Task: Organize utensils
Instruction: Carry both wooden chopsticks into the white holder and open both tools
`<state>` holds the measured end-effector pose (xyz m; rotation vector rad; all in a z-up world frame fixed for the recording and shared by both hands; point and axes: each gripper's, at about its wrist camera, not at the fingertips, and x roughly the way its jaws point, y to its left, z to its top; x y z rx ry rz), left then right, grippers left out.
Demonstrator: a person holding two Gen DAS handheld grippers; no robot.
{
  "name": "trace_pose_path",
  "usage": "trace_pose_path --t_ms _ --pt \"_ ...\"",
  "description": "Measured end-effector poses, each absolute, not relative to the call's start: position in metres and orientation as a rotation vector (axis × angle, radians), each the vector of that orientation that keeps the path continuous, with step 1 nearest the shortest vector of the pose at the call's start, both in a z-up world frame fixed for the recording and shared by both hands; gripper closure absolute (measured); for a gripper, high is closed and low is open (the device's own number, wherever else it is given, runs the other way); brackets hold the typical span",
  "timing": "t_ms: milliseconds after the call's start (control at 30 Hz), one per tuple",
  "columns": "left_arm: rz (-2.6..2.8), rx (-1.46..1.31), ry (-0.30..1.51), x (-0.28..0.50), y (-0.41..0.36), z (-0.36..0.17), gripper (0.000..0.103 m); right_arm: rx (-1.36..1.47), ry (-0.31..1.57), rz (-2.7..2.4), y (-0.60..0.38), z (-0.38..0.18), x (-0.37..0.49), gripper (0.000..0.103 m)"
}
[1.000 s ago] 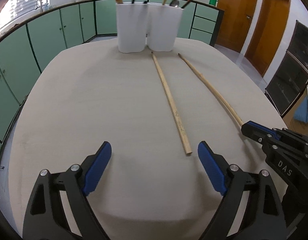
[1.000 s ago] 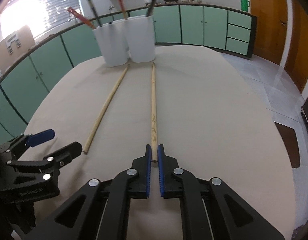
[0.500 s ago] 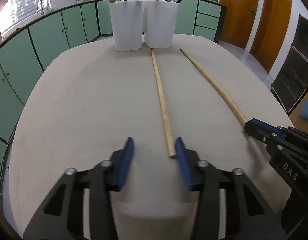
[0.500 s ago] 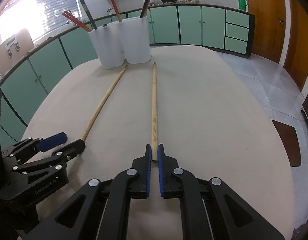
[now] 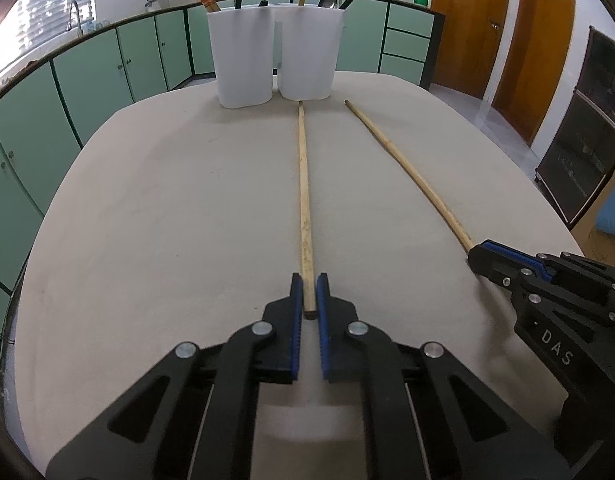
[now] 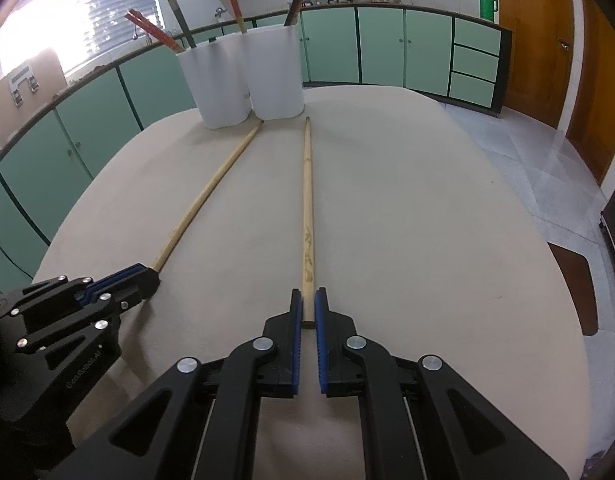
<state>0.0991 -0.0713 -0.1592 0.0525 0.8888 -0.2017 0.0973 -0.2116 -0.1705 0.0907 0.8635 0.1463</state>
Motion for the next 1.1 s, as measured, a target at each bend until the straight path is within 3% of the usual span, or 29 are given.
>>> trace_pose_path --t_ms 300,1100 --pt "-0.209 0.052 0.833 0.091 -0.060 -0.133 0.097 0.082 0.791 0.156 -0.215 -0.143 0.092 0.096" --pt "-0.263 0.051 0.528 0.107 -0.043 0.008 0.097 0.009 0.564 0.267 -0.230 -0.006 0.121 0.096"
